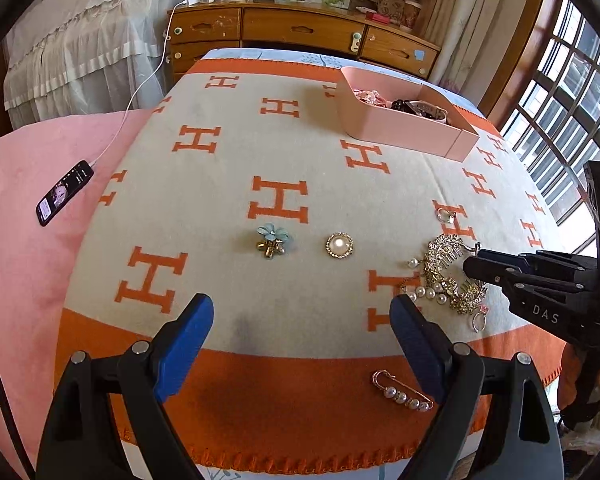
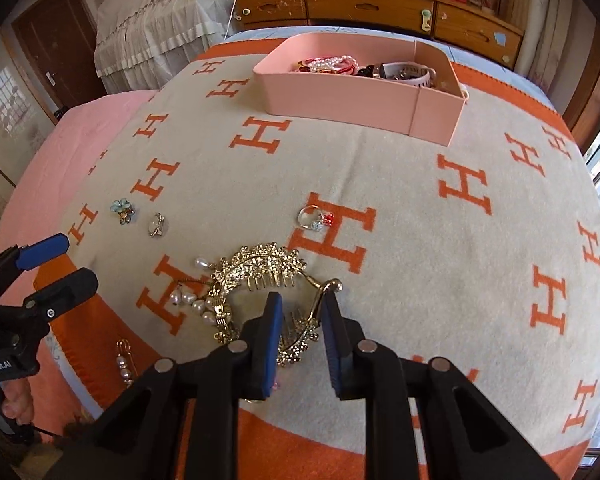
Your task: Organize jewelry
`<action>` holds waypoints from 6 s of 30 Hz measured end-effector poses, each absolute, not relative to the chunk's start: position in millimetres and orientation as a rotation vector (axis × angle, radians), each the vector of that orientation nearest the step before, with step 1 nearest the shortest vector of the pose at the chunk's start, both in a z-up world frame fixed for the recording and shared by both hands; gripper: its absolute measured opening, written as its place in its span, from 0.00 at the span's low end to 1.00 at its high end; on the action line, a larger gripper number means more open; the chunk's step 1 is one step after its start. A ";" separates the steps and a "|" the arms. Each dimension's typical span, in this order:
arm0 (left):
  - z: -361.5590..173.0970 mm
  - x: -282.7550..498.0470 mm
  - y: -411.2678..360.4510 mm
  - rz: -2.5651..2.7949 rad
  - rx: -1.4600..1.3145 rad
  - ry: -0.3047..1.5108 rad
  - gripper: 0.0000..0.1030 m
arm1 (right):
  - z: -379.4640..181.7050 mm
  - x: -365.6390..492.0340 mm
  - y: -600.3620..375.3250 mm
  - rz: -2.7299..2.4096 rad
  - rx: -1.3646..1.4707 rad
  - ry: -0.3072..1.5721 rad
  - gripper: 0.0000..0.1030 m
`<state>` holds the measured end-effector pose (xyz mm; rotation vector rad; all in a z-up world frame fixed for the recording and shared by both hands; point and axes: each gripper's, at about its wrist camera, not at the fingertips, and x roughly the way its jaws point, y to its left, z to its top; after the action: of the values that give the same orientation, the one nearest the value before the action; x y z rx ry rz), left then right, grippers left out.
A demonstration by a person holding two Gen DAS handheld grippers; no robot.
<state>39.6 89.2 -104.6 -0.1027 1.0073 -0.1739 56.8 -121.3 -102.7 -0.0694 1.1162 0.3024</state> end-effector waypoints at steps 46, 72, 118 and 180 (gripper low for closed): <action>-118.2 23.2 -10.7 -0.408 0.029 1.218 0.23 | -105.6 33.1 -229.1 0.288 0.309 1.018 0.06; -86.2 46.1 26.2 -0.403 -0.121 1.105 0.05 | -105.0 25.9 -162.8 0.419 0.004 1.034 0.09; -30.3 222.3 -7.9 -0.402 -0.003 0.884 0.76 | -77.8 99.0 -201.9 0.314 0.199 1.126 0.23; -124.1 89.9 102.0 -0.330 -0.059 1.028 0.60 | -33.1 178.8 -146.9 0.280 0.125 0.913 0.11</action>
<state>89.9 102.0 -124.1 -0.0588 1.0276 -0.3302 178.8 -146.9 -33.1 0.1255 0.9133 0.2802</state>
